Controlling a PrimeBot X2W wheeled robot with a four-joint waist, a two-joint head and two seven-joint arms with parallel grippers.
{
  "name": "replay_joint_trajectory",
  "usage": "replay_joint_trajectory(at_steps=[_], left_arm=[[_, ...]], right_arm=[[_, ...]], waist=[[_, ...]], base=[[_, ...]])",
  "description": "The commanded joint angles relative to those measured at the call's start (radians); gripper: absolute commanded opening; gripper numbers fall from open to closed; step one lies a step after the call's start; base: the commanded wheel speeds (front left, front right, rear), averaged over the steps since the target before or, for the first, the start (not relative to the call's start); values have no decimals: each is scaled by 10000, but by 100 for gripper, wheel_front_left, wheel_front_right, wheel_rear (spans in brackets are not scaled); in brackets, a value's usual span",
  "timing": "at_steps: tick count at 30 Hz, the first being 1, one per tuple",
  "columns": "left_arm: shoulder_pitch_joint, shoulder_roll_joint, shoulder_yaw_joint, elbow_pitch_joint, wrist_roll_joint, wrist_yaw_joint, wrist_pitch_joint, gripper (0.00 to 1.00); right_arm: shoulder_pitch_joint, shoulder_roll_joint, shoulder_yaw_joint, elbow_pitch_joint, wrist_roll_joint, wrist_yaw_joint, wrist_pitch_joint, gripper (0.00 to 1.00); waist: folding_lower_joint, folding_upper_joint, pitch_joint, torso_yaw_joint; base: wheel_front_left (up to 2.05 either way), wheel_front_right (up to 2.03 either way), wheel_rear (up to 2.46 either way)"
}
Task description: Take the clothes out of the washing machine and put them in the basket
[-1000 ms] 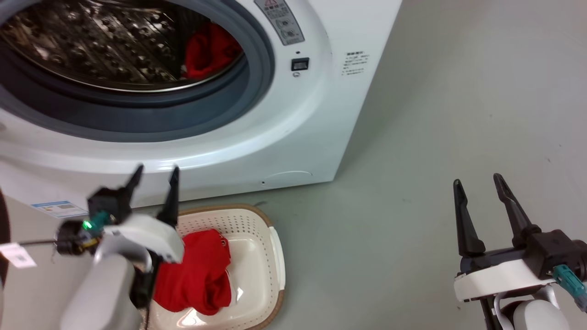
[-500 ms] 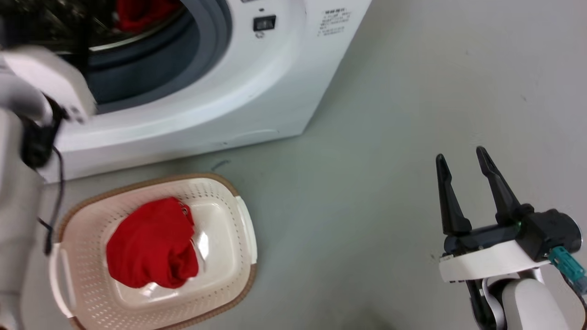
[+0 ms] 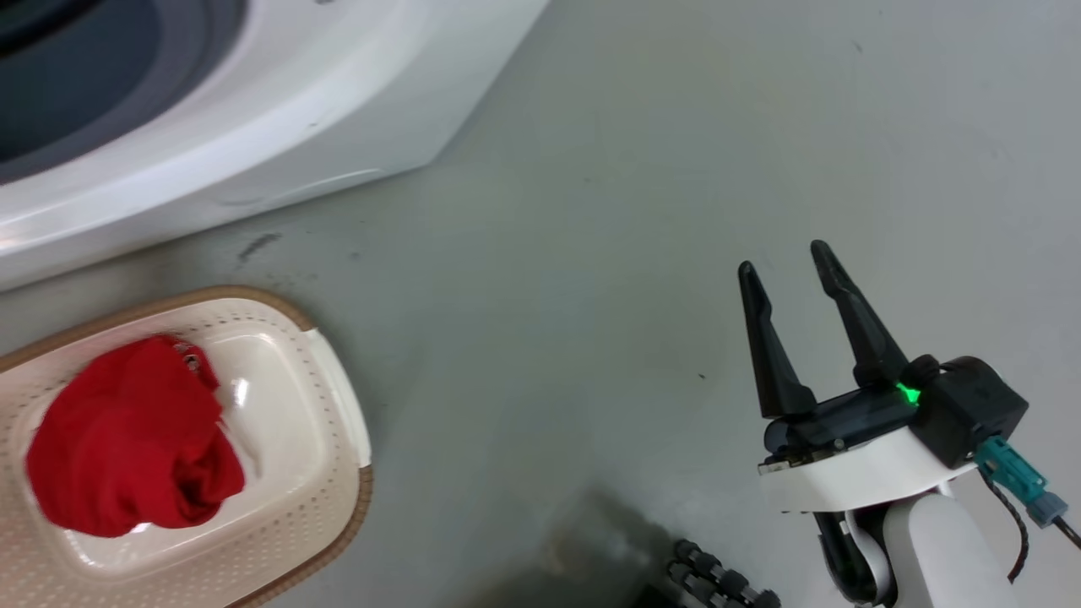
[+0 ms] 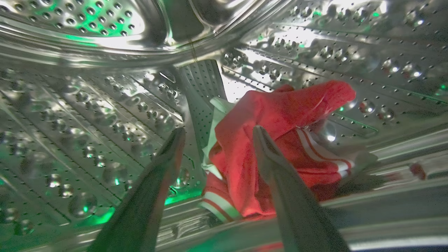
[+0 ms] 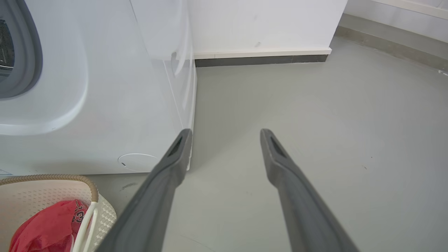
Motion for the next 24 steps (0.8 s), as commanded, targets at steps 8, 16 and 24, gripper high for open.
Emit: replay_joint_trajectory(at_steps=[8, 16, 24], left_arm=[[-1137, -101, -324, 1084, 69, 55, 1157, 100], [-1482, -324, -532, 1867, 71, 78, 1265, 100], [-1692, -488, -980, 2156, -44, -2, 1290, 0]], right_arm=[[335, 12, 292, -186, 270, -7, -20, 100], [514, 11, 234, -414, 312, -7, -20, 100], [412, 9, 237, -451, 429, -8, -20, 100]], waist=[[-2, 0, 726, -670], [-2, 0, 960, -667], [-2, 0, 1164, -620]], base=[[0, 0, 0], [0, 0, 0], [0, 0, 0]])
